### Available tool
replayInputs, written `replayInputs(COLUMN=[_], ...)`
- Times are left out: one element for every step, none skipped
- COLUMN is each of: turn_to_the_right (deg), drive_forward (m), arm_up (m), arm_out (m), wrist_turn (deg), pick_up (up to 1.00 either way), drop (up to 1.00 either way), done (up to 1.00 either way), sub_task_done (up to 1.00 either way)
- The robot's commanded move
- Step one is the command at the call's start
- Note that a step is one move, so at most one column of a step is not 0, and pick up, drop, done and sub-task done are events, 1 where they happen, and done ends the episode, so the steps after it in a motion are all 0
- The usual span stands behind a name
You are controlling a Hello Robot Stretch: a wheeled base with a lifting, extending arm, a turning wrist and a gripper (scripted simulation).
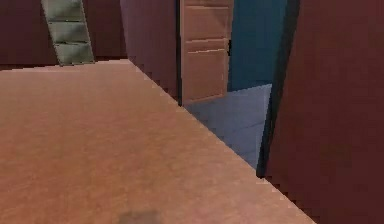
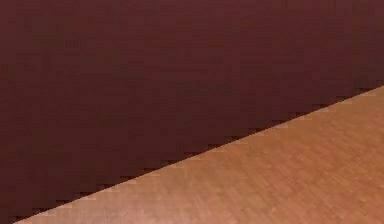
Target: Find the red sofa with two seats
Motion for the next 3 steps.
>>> replayInputs(turn_to_the_right=[0.0,0.0,30.0], drive_forward=[1.00,0.50,0.00], arm_up=[0.00,0.00,0.00], arm_out=[0.00,0.00,0.00], wrist_turn=[0.0,0.0,0.0], pick_up=[0.00,0.00,0.00], drop=[0.00,0.00,0.00], done=[0.00,0.00,0.00], sub_task_done=[0.00,0.00,0.00])
